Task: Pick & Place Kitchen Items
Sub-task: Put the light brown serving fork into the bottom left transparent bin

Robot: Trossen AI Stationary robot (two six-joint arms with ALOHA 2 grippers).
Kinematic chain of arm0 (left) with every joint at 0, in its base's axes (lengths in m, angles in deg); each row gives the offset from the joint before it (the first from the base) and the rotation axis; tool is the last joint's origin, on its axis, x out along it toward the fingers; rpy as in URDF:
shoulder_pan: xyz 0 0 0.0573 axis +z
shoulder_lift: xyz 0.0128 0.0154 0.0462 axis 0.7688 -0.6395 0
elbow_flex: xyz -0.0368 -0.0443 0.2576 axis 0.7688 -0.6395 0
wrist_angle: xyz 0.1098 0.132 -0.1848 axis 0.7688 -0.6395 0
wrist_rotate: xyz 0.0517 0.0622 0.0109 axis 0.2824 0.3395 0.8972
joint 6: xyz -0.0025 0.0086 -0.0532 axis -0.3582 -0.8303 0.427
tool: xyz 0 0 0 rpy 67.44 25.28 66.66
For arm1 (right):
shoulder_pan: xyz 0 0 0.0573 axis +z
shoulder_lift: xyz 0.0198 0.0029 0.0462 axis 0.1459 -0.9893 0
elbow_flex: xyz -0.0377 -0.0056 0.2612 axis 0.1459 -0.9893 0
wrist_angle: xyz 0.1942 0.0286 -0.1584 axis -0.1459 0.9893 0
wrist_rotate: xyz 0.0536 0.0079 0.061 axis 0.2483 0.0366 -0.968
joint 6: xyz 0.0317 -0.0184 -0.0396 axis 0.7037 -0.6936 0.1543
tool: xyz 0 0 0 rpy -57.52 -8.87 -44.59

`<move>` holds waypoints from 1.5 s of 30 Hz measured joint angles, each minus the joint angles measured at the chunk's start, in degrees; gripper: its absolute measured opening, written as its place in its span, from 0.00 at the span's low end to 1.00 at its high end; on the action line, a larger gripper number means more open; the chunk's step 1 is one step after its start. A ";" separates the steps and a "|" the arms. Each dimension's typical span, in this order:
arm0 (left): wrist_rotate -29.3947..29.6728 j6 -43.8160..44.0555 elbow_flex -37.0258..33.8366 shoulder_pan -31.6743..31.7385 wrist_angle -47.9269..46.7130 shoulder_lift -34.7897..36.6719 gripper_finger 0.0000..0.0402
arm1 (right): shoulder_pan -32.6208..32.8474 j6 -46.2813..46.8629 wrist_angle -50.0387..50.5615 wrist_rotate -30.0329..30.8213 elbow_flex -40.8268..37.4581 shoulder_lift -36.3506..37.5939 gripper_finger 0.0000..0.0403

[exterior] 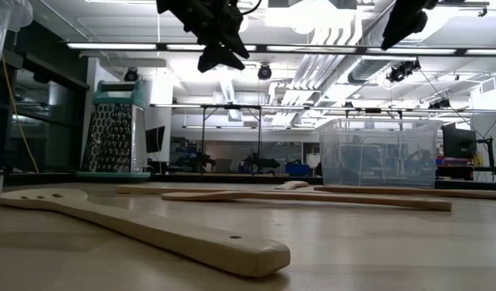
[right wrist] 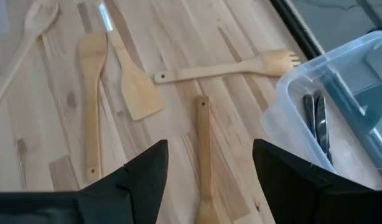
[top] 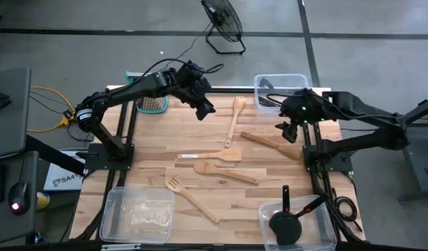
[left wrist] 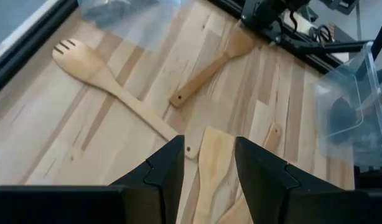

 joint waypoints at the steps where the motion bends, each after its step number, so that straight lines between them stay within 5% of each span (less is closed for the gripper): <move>1: 0.00 -0.17 0.00 0.00 -0.52 0.00 0.34 | -0.77 -0.69 -0.02 -0.34 0.01 -0.64 0.56; 13: 5.48 4.15 0.00 0.00 -1.56 -0.69 0.34 | -9.00 4.26 -0.77 -2.41 -0.01 -7.31 0.56; 21: 8.24 10.55 0.04 -1.10 7.80 -5.28 0.36 | -13.94 5.25 0.78 0.85 -0.01 -6.08 0.56; 32: 8.35 21.22 0.00 -1.41 16.32 -14.61 0.63 | -20.27 3.19 2.63 0.46 -0.01 -4.39 0.56; 45: 24.02 23.28 0.00 -7.83 16.74 -20.18 0.64 | -23.87 1.81 2.72 -1.17 -0.01 -4.39 0.56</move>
